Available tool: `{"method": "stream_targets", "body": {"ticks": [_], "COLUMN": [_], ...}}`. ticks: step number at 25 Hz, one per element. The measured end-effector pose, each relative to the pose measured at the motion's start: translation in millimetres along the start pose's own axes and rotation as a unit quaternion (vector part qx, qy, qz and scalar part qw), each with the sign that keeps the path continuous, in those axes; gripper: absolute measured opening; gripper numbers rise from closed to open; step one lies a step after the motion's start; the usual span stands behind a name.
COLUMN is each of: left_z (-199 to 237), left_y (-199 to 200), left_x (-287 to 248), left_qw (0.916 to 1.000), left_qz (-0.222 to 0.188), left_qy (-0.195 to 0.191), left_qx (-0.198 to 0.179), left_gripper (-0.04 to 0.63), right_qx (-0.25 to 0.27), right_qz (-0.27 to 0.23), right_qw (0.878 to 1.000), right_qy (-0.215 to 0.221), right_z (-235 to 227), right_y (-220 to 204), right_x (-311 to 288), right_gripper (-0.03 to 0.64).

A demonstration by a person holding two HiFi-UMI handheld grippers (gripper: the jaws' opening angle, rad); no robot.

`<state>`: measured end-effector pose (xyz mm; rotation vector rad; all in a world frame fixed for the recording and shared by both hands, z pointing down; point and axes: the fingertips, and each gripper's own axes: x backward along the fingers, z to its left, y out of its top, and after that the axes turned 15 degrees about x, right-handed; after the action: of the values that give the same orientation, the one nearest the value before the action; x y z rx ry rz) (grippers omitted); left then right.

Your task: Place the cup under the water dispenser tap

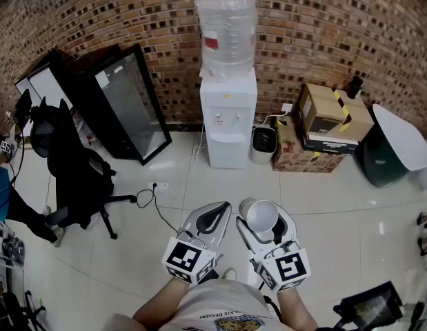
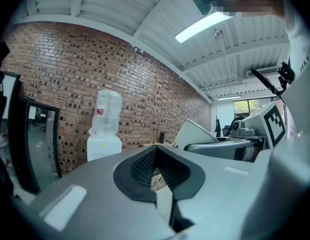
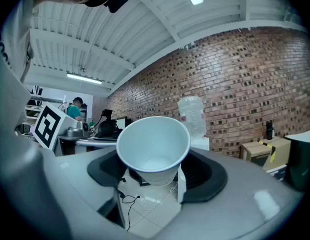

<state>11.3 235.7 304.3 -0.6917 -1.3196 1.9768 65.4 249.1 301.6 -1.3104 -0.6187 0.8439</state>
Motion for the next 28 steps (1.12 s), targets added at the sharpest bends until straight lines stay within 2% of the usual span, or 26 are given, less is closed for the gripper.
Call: {"method": "stream_targets", "body": {"ticks": [6, 14, 28], "left_z": [9.2, 34.4, 106.7], "left_y": [0.4, 1.5, 9.1], "left_x": [-11.9, -32.0, -101.9], "left_qw": [0.9999, 0.9998, 0.9997], "left_qz": [0.001, -0.005, 0.002], "left_qy": [0.011, 0.018, 0.005], "left_qx": [-0.004, 0.009, 0.025], "left_gripper": [0.0, 0.0, 0.0], "right_qx": [-0.003, 0.003, 0.007], "right_qz": [0.006, 0.008, 0.026], "right_qw": [1.0, 1.0, 1.0], "right_qy": [0.004, 0.011, 0.007], "right_z": [-10.8, -23.5, -61.9], "right_y": [-8.9, -16.3, -41.9], "right_x": [-6.6, -30.3, -118.6], "right_gripper": [0.333, 0.333, 0.333]}}
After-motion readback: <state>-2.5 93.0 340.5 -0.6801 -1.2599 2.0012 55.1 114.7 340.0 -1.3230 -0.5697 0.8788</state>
